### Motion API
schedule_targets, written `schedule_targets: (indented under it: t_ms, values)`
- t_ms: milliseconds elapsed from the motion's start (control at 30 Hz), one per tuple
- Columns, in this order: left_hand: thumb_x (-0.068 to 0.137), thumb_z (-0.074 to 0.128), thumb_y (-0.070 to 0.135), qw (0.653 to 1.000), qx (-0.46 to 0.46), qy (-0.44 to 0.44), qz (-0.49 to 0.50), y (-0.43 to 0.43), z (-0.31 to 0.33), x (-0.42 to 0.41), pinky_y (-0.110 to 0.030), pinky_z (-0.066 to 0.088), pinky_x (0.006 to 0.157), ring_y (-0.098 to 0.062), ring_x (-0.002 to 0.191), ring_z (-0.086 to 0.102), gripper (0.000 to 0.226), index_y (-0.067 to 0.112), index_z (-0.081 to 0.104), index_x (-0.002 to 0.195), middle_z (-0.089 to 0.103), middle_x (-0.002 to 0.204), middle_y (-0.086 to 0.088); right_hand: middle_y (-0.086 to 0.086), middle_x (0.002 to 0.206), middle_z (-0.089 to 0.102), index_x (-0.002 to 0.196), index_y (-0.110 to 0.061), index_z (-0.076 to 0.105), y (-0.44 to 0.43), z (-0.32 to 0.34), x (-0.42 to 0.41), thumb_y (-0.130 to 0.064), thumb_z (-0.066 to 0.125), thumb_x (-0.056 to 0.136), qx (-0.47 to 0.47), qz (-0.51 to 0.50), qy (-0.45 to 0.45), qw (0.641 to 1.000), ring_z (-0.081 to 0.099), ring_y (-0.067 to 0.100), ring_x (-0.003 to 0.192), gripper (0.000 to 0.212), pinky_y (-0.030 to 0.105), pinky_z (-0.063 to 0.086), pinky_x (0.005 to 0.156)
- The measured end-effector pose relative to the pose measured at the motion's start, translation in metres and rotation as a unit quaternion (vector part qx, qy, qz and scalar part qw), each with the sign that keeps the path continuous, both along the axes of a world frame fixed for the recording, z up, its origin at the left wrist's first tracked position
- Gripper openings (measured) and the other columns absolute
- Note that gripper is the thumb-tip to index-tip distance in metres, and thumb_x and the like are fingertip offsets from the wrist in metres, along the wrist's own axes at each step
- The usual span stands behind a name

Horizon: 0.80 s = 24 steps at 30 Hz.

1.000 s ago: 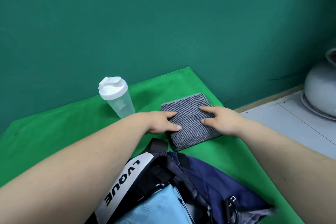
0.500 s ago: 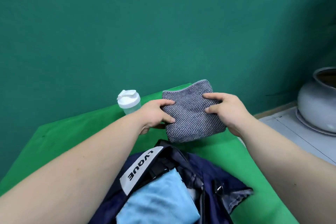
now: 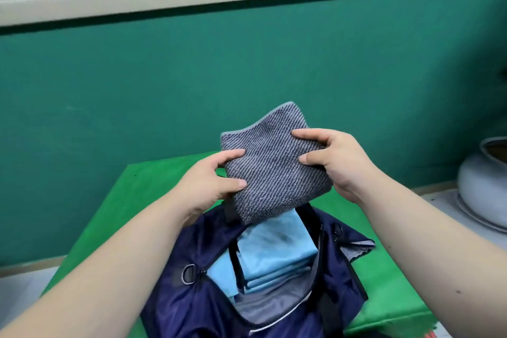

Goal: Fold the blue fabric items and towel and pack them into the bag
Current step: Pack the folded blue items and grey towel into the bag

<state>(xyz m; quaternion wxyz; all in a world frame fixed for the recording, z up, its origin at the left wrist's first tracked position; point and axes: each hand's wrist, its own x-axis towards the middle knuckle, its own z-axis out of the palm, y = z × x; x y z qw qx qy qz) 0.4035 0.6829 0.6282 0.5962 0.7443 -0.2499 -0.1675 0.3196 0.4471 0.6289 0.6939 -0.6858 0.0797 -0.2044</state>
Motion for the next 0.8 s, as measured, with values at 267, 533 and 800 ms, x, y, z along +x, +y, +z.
schedule_targets:
  t_ms: [267,533,800]
  values:
    - [0.093,0.062,0.003,0.99,-0.066,0.107,-0.06,0.069,-0.074,-0.049,-0.038,0.051,0.1,-0.022,0.113,0.066,0.059,0.036,0.047,0.14,0.062,0.133,-0.007,0.008,0.106,0.076,0.1,-0.018,0.079,0.059,-0.011,-0.026,0.025,0.06,0.074,0.004,0.095,0.029,0.995,0.072,0.024,0.093,0.053,0.034,0.058,0.08]
    - [0.103,0.043,0.005,0.969,-0.119,0.204,-0.066,0.073,-0.084,-0.063,-0.054,0.048,0.101,-0.026,0.12,0.063,0.054,0.046,0.045,0.14,0.065,0.132,0.003,0.011,0.108,0.075,0.096,-0.016,0.079,0.07,-0.018,-0.037,0.03,0.055,0.074,0.03,0.101,0.012,0.994,0.071,0.023,0.093,0.056,0.033,0.059,0.083]
    - [0.103,0.042,0.003,0.959,-0.161,0.219,-0.082,0.062,-0.092,-0.07,-0.056,0.044,0.105,-0.024,0.123,0.061,0.053,0.041,0.048,0.139,0.064,0.133,0.004,0.011,0.108,0.075,0.099,-0.011,0.077,0.062,-0.015,-0.042,0.031,0.053,0.074,0.024,0.094,0.01,0.995,0.071,0.022,0.091,0.054,0.032,0.06,0.081]
